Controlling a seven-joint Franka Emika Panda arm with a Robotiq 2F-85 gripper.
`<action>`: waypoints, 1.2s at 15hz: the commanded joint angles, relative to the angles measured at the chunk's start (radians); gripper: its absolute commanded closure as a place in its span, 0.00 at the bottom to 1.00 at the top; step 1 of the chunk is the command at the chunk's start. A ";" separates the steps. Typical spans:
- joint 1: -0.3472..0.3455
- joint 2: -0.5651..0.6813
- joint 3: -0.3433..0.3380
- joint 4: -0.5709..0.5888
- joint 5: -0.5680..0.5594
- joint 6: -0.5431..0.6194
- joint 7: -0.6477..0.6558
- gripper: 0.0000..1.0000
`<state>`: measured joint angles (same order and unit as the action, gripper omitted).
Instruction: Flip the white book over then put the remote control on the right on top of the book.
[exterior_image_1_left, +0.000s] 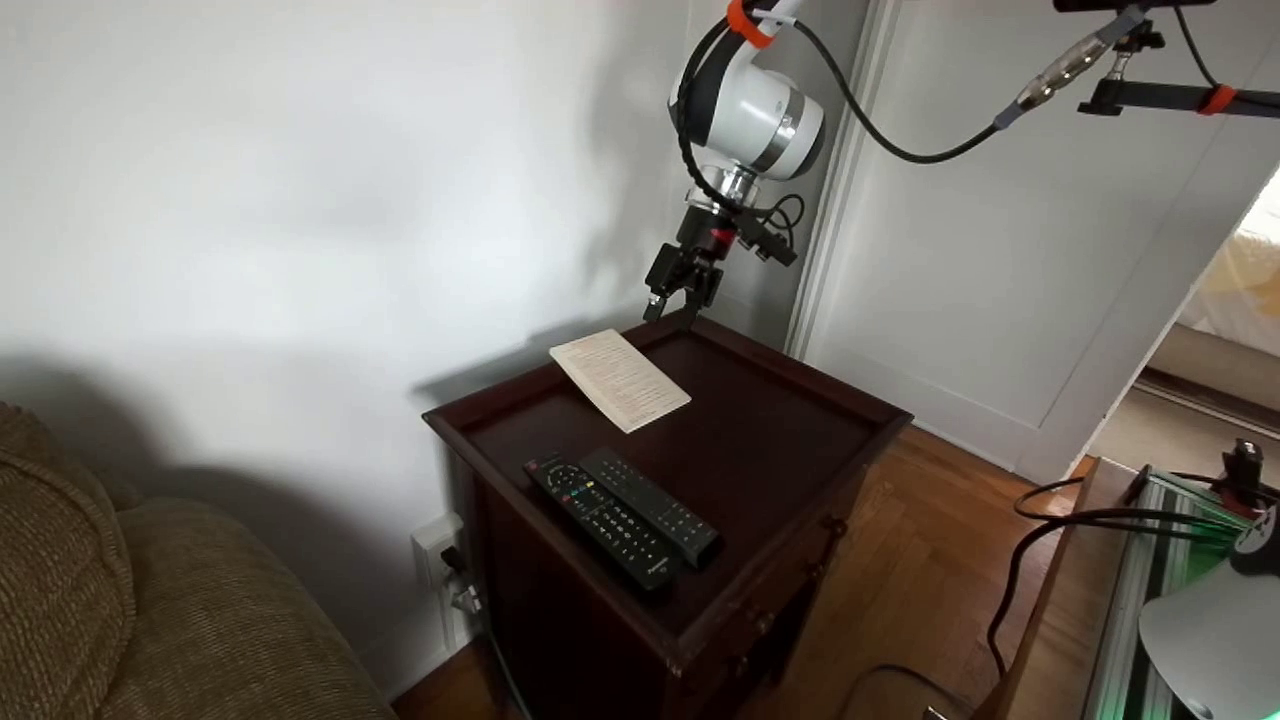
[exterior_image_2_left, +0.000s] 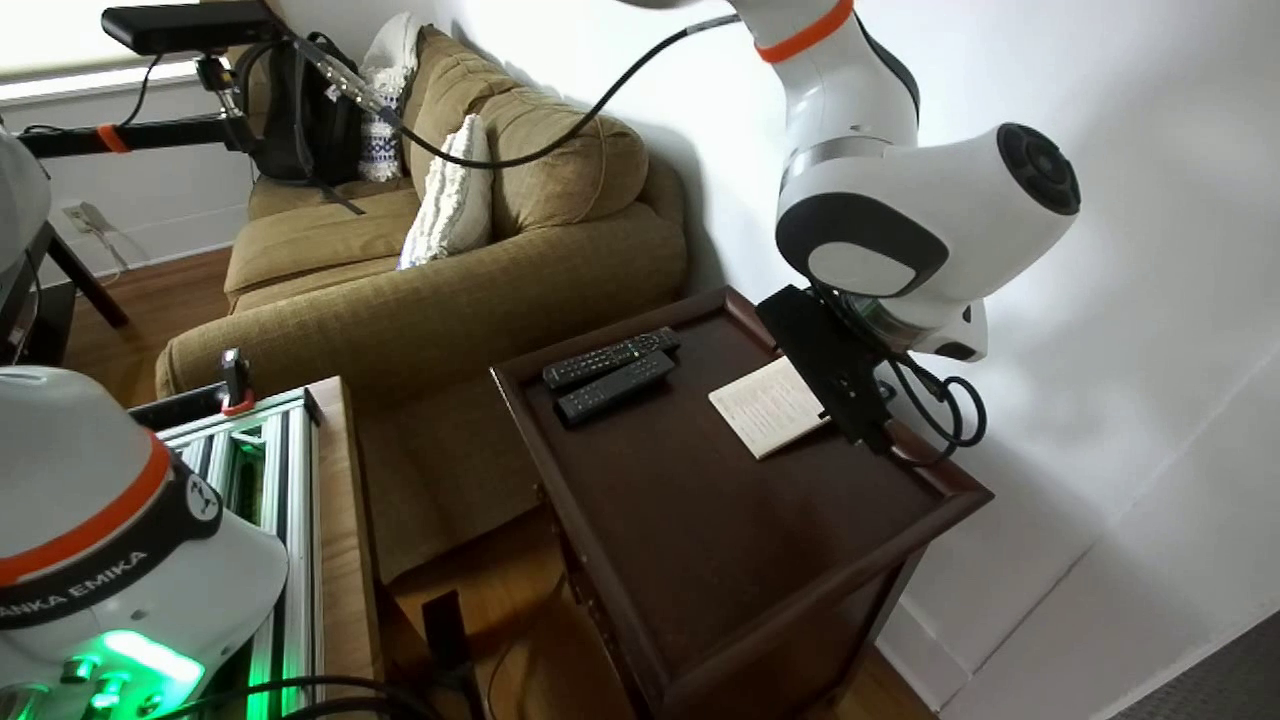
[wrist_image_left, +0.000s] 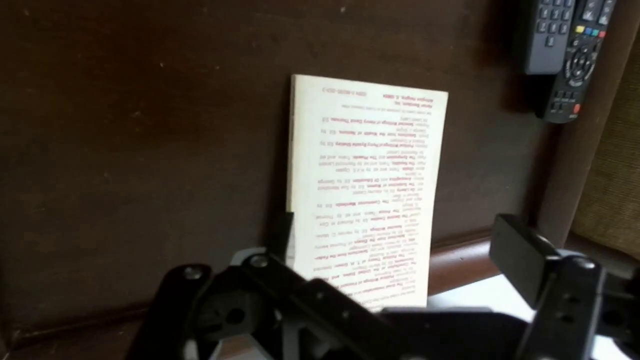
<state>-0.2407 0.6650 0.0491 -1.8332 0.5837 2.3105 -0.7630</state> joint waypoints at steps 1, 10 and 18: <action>-0.051 0.111 0.050 0.098 0.004 0.031 -0.028 0.00; -0.115 0.269 0.125 0.209 0.016 0.068 -0.097 0.00; -0.174 0.325 0.212 0.265 0.027 0.115 -0.162 0.09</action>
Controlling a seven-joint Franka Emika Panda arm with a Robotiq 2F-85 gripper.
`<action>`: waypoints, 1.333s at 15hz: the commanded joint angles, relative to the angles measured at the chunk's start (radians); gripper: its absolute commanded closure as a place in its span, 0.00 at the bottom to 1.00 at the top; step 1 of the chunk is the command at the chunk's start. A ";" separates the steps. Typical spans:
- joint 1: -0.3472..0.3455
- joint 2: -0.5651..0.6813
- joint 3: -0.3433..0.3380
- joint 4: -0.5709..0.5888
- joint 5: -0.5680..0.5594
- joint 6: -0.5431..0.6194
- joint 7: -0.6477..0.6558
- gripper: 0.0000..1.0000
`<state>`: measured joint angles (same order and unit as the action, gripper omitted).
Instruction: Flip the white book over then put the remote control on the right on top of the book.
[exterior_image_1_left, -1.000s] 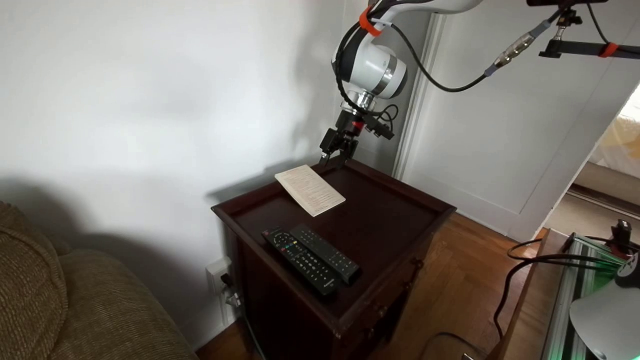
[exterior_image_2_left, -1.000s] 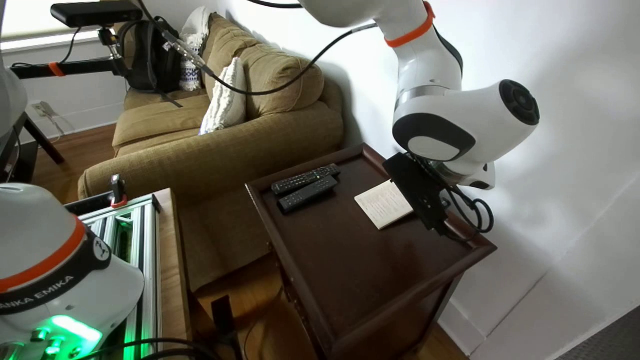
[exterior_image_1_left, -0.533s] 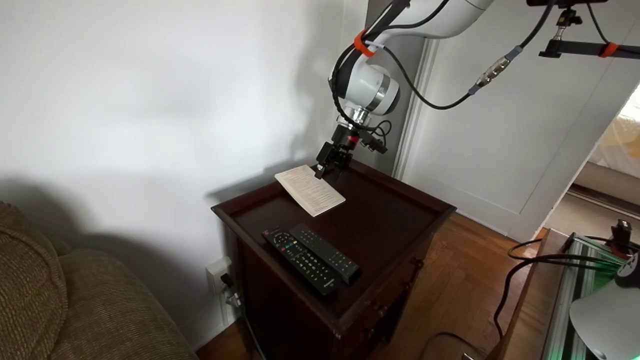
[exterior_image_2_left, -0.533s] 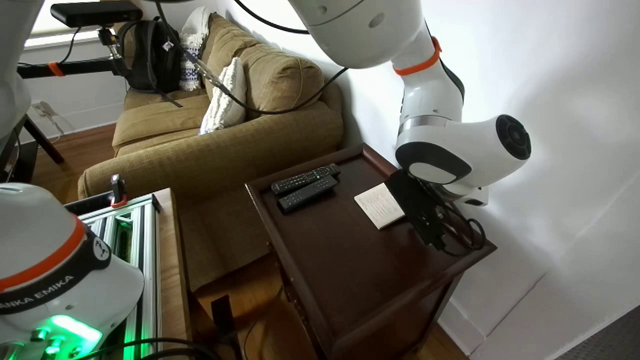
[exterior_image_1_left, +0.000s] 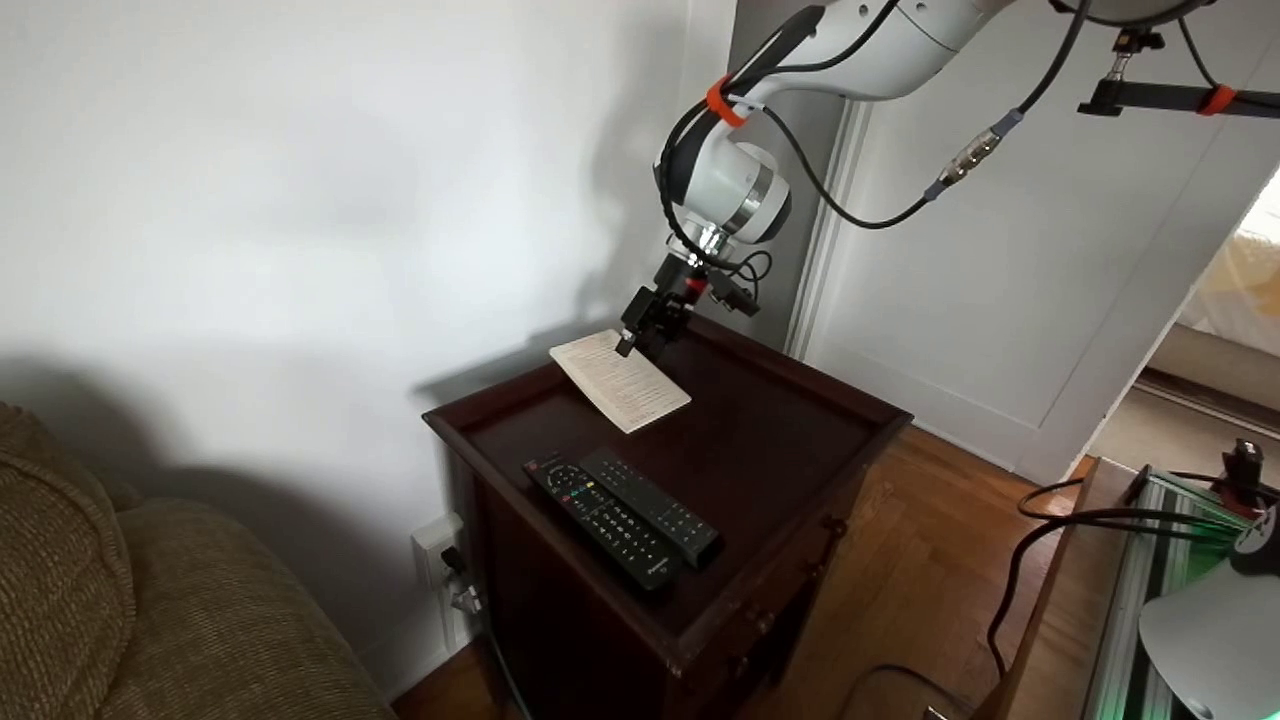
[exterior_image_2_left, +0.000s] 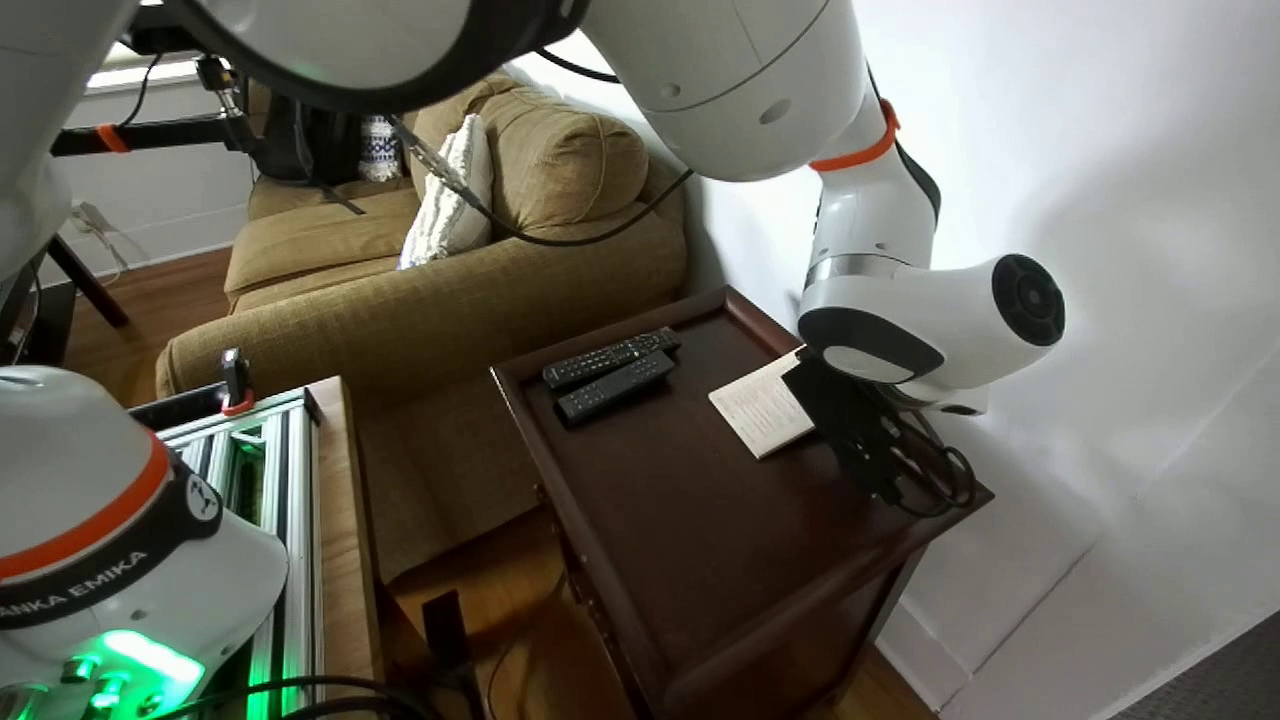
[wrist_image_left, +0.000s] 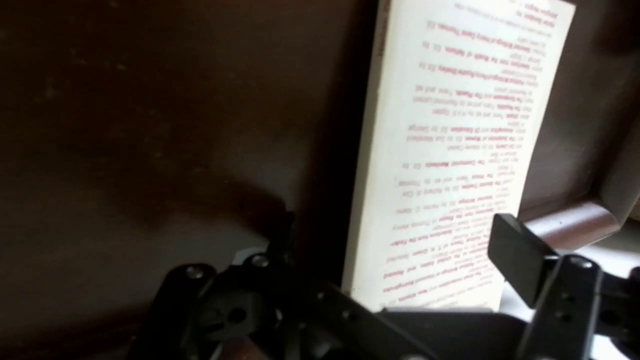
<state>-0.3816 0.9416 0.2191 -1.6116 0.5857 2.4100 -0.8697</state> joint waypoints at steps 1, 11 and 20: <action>-0.037 0.054 0.048 0.050 0.024 0.010 -0.059 0.23; -0.072 0.075 0.062 0.063 0.033 -0.001 -0.072 0.95; -0.057 -0.053 0.064 -0.027 0.043 -0.057 -0.090 0.98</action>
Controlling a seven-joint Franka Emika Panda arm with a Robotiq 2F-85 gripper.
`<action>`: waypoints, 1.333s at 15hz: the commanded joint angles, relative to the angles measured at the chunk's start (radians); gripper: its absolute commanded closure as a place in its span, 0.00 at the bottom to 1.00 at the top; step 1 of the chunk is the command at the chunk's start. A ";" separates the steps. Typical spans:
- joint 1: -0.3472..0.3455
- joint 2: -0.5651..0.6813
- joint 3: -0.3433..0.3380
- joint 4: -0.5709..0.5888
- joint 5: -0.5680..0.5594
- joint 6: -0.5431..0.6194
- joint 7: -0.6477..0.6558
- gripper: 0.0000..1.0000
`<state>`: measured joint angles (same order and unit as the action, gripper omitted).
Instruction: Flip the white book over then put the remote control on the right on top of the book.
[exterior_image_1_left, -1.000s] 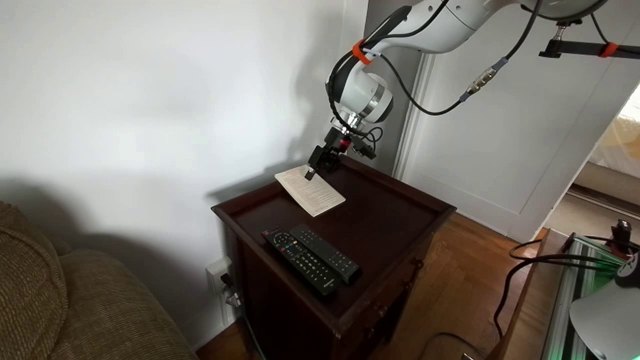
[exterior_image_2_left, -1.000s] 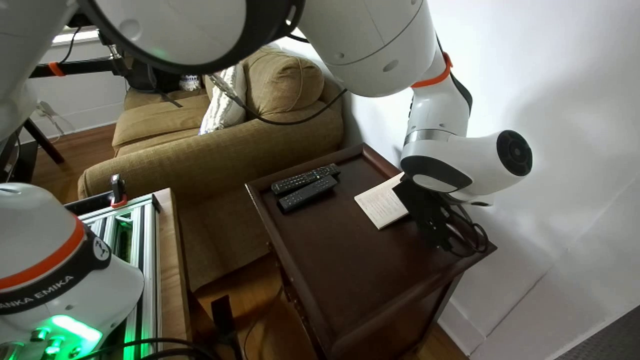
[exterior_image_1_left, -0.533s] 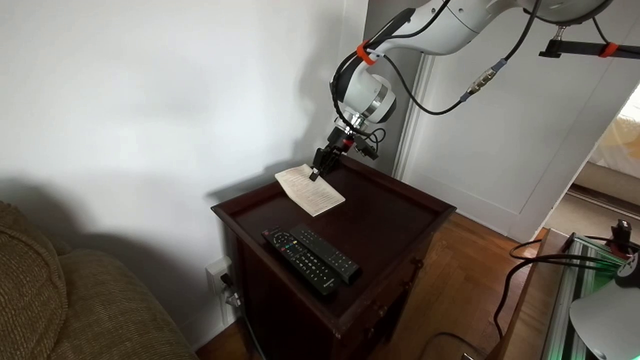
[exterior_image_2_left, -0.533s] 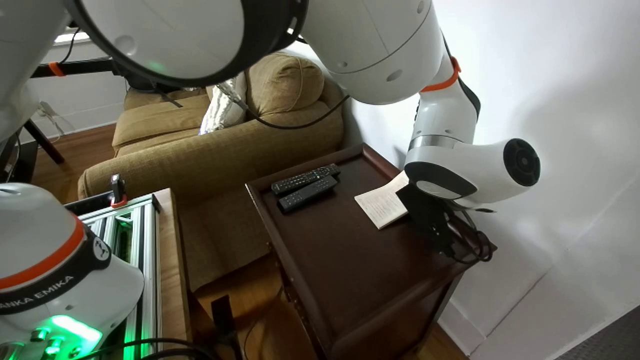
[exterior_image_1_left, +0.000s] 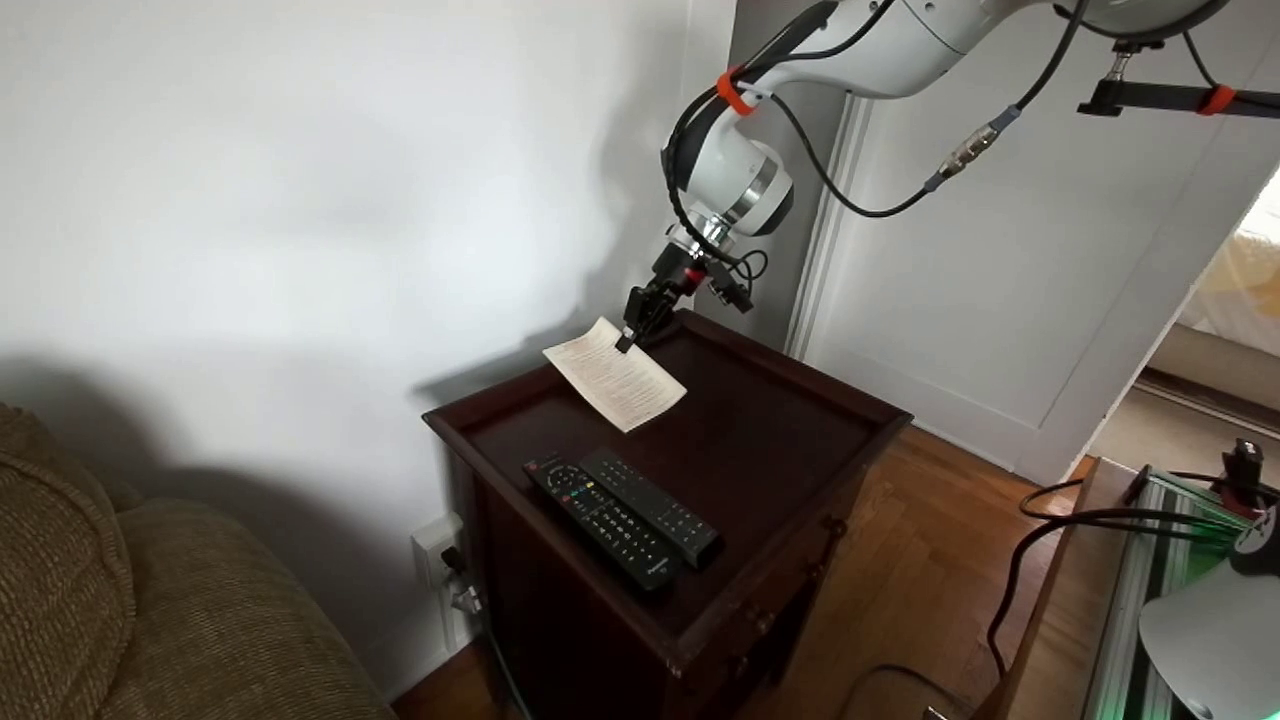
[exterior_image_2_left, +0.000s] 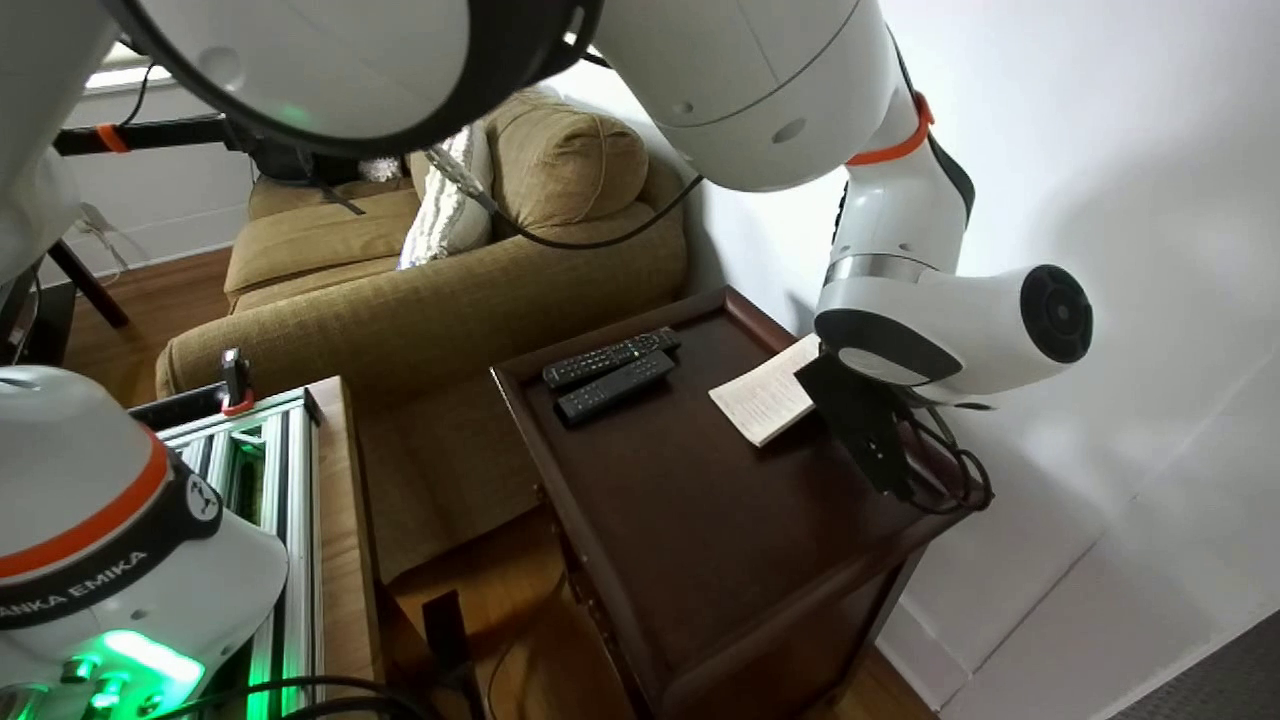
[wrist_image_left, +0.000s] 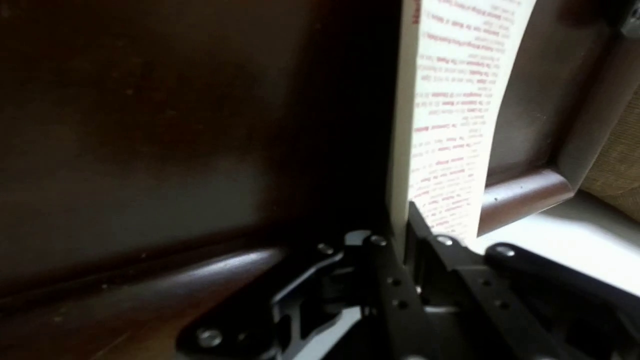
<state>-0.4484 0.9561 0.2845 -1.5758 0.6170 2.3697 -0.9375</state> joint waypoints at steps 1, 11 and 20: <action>0.017 -0.090 -0.004 -0.079 0.009 -0.022 -0.018 0.98; 0.243 -0.397 -0.152 -0.323 -0.144 -0.009 0.350 0.98; 0.439 -0.493 -0.321 -0.392 -0.559 -0.041 0.871 0.98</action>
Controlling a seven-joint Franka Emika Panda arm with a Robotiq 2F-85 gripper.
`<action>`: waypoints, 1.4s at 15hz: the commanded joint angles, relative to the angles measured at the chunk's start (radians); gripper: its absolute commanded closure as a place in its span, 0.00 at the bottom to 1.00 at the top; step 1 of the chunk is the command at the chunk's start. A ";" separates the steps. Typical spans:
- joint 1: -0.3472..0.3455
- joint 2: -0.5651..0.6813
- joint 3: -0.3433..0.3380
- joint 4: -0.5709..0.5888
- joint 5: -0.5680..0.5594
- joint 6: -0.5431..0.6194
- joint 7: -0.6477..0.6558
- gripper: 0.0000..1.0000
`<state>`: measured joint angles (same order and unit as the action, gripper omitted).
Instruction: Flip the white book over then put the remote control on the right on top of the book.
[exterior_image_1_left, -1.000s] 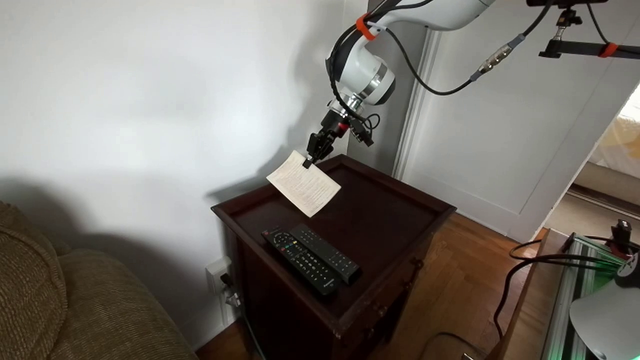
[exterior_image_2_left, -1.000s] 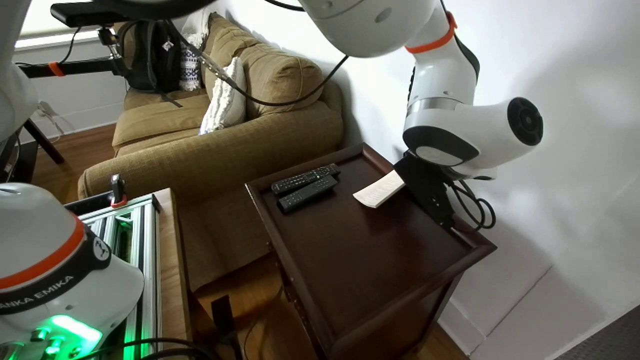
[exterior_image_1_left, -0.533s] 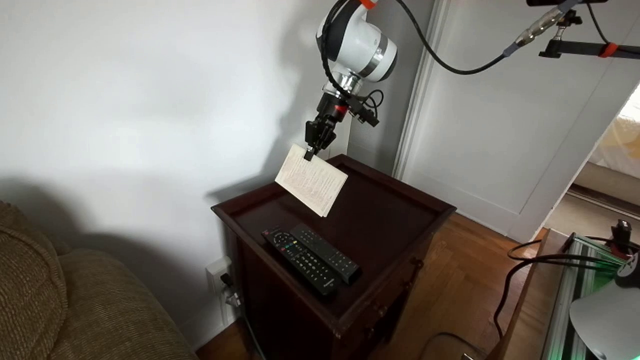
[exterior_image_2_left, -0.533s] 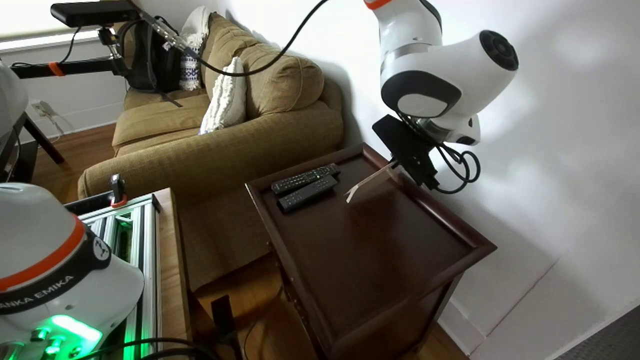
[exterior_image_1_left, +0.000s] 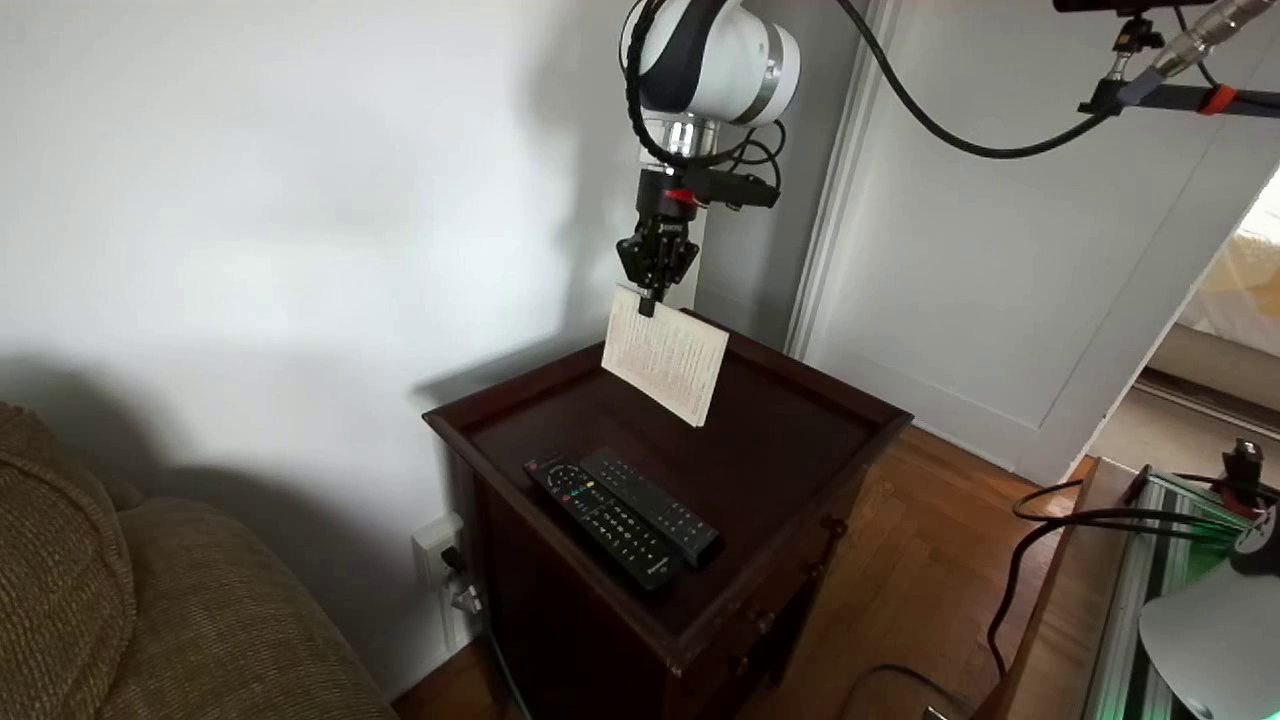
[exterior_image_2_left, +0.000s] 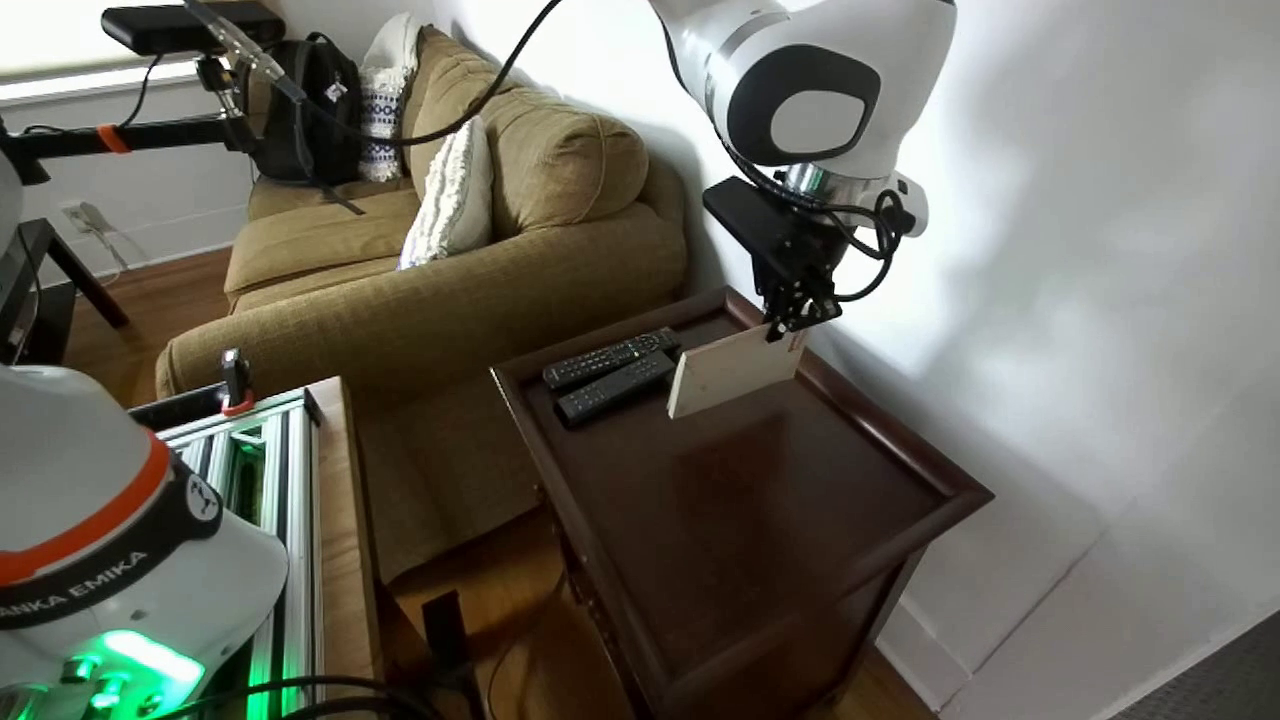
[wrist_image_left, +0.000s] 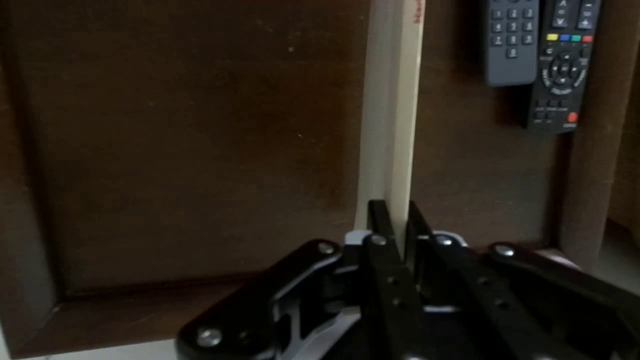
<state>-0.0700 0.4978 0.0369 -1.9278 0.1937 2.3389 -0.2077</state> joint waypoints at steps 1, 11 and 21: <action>0.077 -0.030 -0.095 -0.037 -0.189 -0.014 0.186 0.98; 0.233 0.085 -0.177 -0.005 -0.608 0.037 0.455 0.98; 0.228 0.175 -0.146 0.012 -0.565 0.198 0.447 0.98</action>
<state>0.1676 0.6328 -0.1149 -1.9355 -0.3935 2.4851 0.2508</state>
